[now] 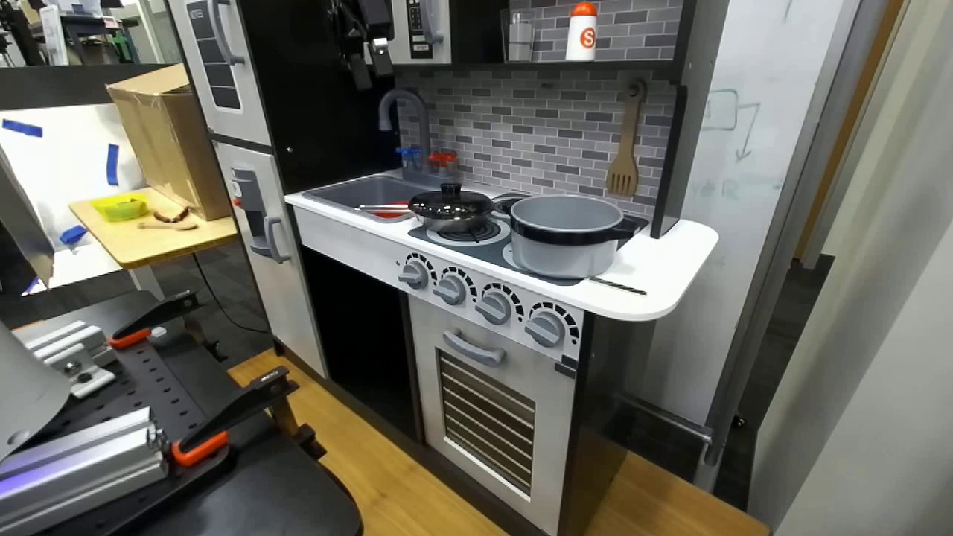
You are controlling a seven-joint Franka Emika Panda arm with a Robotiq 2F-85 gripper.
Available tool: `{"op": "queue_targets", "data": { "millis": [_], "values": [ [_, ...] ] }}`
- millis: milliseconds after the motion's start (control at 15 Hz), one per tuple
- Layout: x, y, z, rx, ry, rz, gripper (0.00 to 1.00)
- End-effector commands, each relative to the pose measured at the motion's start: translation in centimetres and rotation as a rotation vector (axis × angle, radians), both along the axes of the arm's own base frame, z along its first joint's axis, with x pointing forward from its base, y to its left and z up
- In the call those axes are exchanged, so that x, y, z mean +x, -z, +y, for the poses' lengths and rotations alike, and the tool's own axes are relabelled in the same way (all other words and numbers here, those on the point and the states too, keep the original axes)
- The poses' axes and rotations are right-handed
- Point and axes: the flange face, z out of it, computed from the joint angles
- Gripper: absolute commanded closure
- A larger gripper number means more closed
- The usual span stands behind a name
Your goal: Place the bottle on the stover
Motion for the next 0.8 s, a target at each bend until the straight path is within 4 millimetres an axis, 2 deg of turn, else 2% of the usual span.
{"op": "queue_targets", "data": {
  "millis": [0,467,733],
  "values": [
    [0.0,0.0,0.0,0.000,0.000,0.001,0.00],
    [0.0,-0.1,0.0,0.000,0.000,0.001,0.00],
    [0.8,-0.6,-1.9,0.062,-0.008,-0.048,0.00]
  ]
}}
